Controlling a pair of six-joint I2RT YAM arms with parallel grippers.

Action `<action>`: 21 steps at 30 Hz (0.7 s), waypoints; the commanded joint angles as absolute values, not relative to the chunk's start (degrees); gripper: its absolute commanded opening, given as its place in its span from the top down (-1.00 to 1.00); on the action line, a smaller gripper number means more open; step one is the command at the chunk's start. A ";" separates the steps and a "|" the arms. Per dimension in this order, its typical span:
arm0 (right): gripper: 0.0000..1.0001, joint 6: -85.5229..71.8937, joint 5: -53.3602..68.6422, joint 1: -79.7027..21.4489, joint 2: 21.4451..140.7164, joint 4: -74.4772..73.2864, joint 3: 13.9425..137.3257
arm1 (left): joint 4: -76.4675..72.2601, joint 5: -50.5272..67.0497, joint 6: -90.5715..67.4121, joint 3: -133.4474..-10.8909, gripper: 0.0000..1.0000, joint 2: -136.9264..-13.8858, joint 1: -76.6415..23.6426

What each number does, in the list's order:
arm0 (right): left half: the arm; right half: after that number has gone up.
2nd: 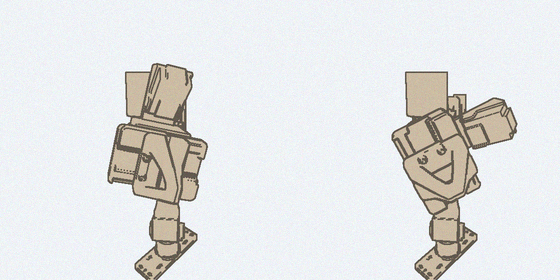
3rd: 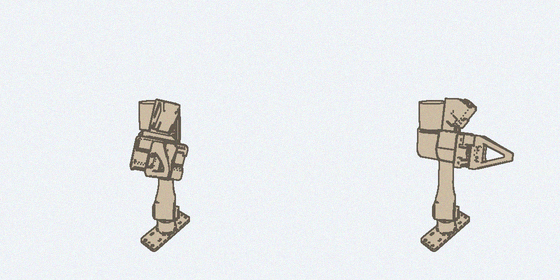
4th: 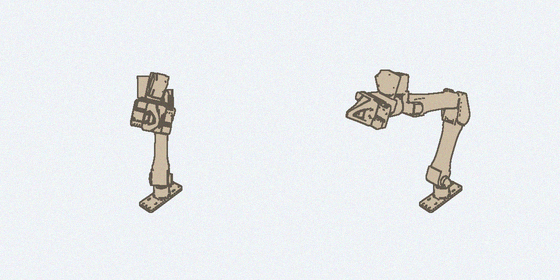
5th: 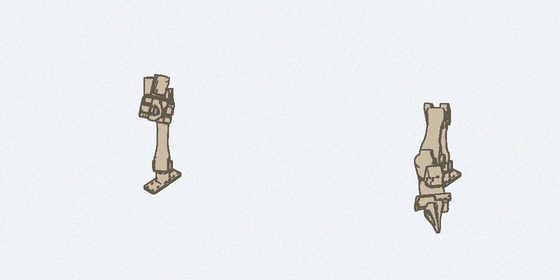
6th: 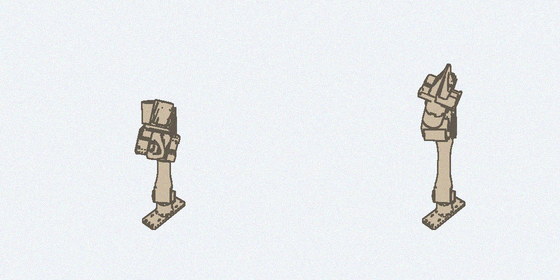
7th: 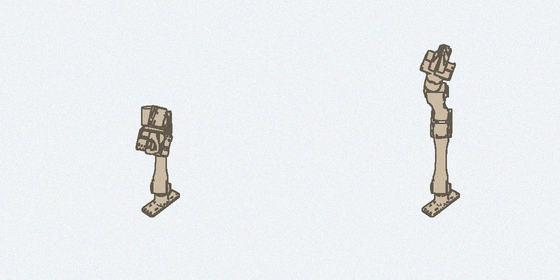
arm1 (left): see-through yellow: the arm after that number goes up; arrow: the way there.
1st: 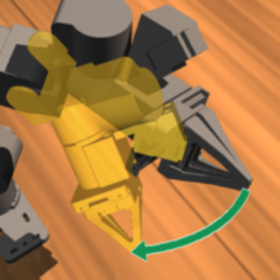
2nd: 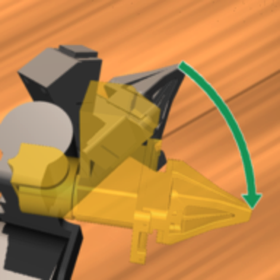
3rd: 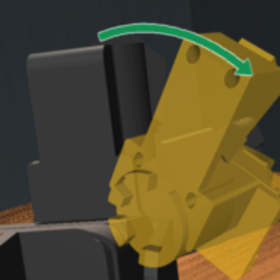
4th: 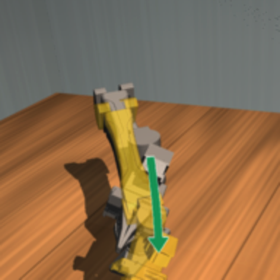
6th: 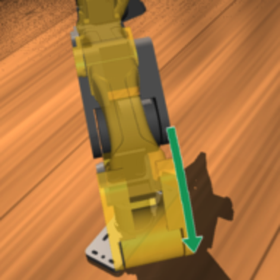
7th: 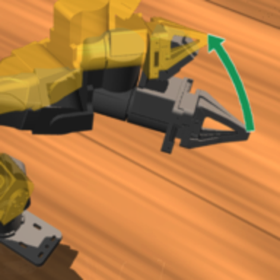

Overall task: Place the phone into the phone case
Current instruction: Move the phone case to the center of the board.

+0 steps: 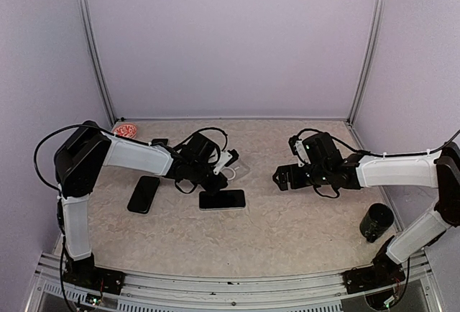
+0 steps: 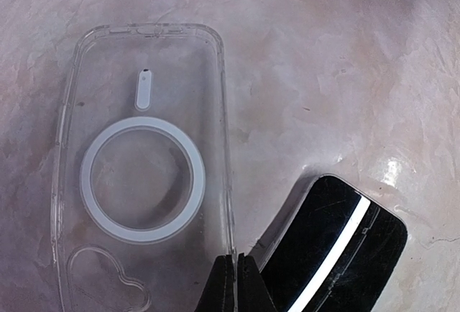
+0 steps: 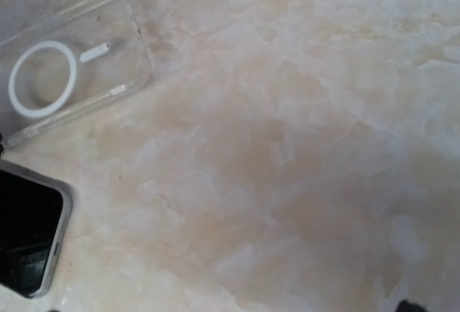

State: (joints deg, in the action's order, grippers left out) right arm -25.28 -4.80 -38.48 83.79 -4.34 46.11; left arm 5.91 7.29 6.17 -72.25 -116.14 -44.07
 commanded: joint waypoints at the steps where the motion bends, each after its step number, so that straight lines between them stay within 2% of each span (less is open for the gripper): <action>1: -0.99 -26.19 -4.33 -38.14 83.85 -2.91 45.94 | 5.61 7.03 6.95 -72.79 0.91 -115.16 -44.12; 7: -0.99 -26.42 -4.11 -38.14 83.84 -2.35 45.28 | 5.80 5.36 6.36 -72.70 0.79 -116.18 -44.29; 16: -0.99 -26.97 -3.00 -38.19 84.52 -1.25 44.75 | 6.55 2.53 6.31 -72.62 0.46 -116.39 -44.73; 21: -0.99 -27.16 -2.92 -38.14 84.75 -1.08 44.43 | 6.70 2.68 5.94 -72.51 0.35 -116.53 -44.82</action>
